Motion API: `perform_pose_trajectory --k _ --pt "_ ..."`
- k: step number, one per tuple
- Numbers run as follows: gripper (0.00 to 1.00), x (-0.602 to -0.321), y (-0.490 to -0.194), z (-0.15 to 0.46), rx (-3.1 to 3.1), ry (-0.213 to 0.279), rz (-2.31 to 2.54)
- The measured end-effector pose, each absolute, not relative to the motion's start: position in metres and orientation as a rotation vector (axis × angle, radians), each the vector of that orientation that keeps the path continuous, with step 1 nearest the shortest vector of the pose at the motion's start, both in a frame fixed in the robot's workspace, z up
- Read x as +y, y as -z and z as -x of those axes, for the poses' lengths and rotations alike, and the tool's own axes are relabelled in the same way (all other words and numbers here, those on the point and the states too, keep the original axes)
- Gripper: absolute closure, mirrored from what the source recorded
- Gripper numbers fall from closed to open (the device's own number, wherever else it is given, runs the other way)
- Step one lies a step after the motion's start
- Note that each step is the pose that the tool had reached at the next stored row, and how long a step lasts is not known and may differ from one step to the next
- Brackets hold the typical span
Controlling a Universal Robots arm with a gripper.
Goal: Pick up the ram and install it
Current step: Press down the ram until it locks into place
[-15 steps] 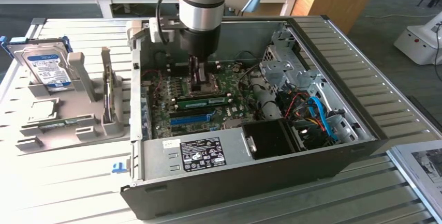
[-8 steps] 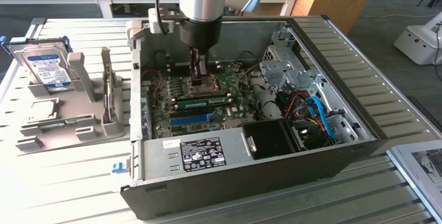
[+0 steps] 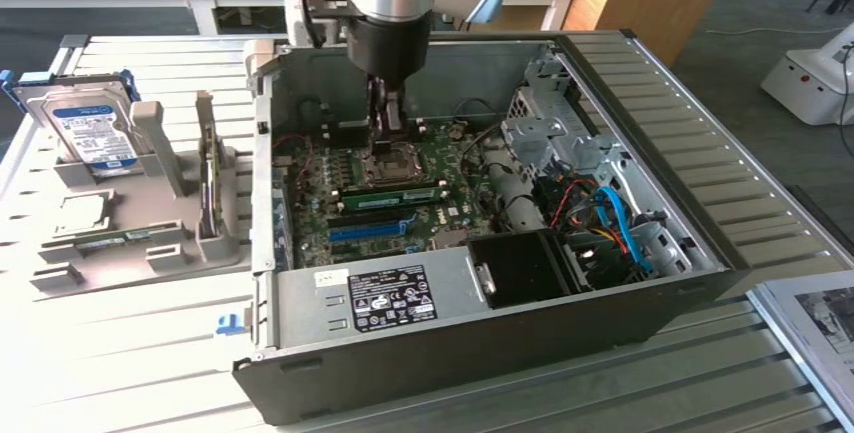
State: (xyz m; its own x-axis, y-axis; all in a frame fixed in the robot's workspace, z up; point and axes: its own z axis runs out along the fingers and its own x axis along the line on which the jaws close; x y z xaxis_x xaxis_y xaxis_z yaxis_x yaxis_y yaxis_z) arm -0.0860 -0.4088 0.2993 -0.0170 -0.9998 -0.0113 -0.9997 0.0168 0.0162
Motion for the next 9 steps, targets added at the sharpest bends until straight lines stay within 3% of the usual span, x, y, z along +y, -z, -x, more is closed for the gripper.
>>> perform_pose_trajectory --k 9 --pt "0.9 -0.409 -0.317 0.086 -2.237 0.031 -2.2"
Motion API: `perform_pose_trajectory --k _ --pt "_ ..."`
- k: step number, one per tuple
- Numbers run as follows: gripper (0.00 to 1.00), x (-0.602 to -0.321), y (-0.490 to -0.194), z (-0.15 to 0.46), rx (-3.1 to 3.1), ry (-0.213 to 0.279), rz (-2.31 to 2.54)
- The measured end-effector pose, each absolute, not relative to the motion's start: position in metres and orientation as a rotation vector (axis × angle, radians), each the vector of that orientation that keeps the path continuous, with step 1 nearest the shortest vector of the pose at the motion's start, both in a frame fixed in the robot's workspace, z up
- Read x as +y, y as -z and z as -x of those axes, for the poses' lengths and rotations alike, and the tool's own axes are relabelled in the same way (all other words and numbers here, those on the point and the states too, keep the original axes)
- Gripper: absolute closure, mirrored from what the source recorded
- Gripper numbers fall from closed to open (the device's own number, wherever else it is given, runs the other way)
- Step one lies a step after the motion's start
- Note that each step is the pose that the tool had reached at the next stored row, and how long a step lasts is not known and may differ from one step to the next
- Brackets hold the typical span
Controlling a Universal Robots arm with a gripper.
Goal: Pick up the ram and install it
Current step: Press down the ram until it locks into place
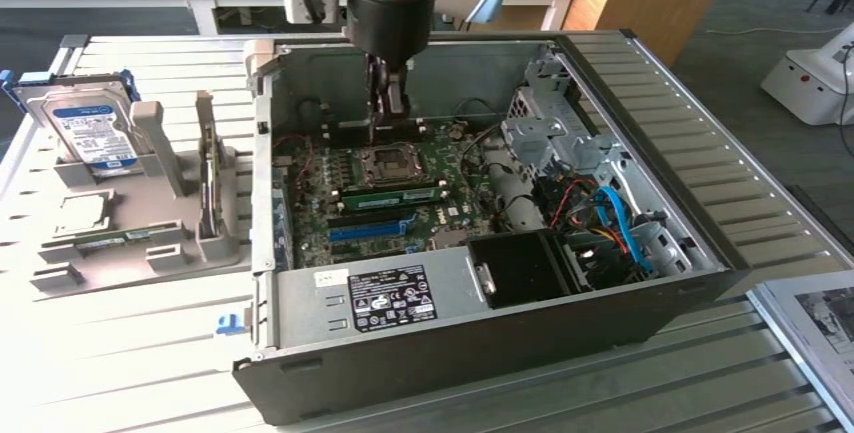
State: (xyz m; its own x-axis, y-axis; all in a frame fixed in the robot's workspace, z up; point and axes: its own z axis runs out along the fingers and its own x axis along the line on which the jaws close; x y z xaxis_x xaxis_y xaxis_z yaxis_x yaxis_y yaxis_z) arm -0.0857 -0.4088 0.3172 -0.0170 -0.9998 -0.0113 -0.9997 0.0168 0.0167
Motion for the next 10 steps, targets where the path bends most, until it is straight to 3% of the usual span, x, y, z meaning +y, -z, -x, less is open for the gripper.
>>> perform_pose_trajectory --k 10 --pt "0.9 -0.409 -0.334 0.086 -2.237 0.031 -2.2"
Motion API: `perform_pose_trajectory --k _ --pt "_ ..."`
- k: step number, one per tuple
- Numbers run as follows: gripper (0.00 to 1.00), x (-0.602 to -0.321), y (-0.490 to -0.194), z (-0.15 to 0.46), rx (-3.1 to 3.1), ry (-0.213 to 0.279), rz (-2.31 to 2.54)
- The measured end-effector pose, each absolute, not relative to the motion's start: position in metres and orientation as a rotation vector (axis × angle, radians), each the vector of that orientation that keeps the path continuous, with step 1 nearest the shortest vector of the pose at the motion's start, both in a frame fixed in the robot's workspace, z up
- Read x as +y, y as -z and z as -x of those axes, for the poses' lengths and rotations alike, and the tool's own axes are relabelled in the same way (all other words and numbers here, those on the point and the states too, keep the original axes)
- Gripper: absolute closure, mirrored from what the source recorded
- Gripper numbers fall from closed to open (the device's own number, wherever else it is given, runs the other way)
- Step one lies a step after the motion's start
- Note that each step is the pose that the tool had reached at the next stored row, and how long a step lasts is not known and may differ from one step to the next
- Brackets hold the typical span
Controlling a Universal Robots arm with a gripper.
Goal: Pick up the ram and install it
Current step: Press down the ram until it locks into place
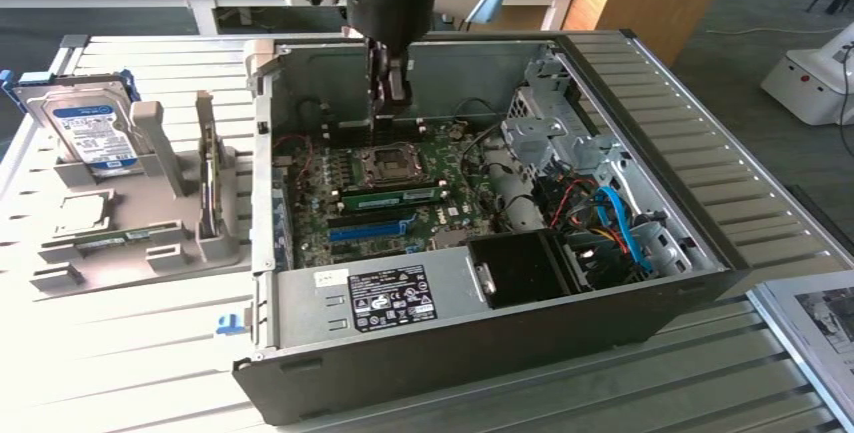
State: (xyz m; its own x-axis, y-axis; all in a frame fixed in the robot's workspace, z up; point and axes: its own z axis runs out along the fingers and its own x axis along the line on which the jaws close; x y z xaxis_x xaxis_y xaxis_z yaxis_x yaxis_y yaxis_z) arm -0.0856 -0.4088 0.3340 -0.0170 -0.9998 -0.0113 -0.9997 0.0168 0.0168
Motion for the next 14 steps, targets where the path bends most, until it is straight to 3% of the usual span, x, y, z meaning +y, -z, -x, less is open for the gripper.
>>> perform_pose_trajectory --k 14 --pt "0.9 -0.4089 -0.3391 0.0766 -2.237 0.031 -2.2"
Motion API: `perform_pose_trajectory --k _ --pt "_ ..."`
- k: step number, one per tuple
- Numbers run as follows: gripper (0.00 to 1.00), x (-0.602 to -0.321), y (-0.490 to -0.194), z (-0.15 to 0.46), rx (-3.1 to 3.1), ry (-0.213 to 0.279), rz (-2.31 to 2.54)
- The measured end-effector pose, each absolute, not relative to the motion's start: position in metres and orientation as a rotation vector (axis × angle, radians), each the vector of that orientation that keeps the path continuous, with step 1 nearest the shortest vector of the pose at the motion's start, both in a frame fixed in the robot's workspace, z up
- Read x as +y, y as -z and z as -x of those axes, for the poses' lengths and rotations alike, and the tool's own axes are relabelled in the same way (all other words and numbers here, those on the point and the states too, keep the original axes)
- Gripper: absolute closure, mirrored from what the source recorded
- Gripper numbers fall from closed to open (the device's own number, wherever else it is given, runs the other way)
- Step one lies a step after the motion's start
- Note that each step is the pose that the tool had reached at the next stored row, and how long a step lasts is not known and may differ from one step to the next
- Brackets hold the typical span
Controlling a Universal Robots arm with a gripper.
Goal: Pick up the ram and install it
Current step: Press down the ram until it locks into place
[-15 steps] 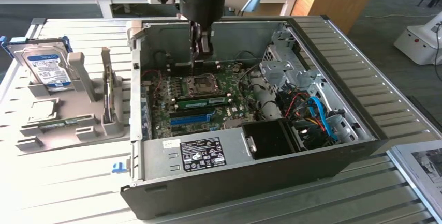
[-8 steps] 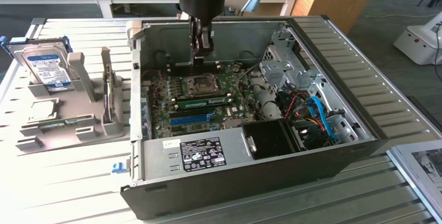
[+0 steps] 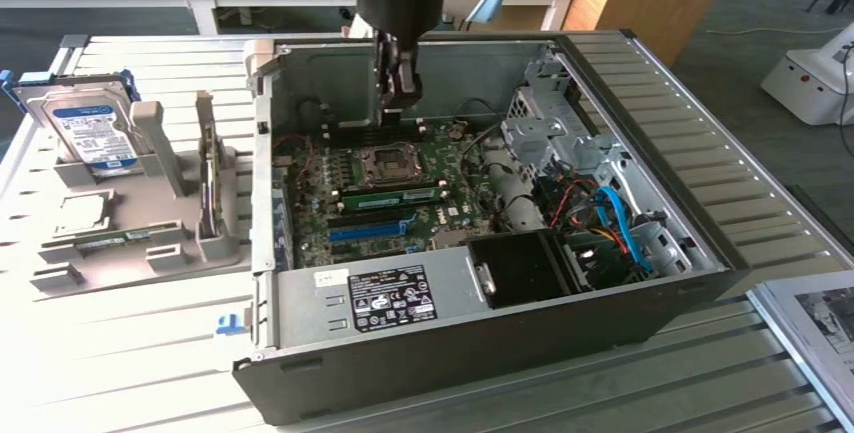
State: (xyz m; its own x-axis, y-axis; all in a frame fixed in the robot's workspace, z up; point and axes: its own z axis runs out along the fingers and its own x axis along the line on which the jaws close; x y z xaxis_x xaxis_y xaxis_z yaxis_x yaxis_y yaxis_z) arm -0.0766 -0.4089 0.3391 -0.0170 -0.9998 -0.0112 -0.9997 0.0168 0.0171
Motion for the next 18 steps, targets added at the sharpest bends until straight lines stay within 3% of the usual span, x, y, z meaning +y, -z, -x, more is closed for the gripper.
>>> perform_pose_trajectory --k 18 --pt "0.9 -0.409 -0.339 0.053 -2.237 0.033 -2.199"
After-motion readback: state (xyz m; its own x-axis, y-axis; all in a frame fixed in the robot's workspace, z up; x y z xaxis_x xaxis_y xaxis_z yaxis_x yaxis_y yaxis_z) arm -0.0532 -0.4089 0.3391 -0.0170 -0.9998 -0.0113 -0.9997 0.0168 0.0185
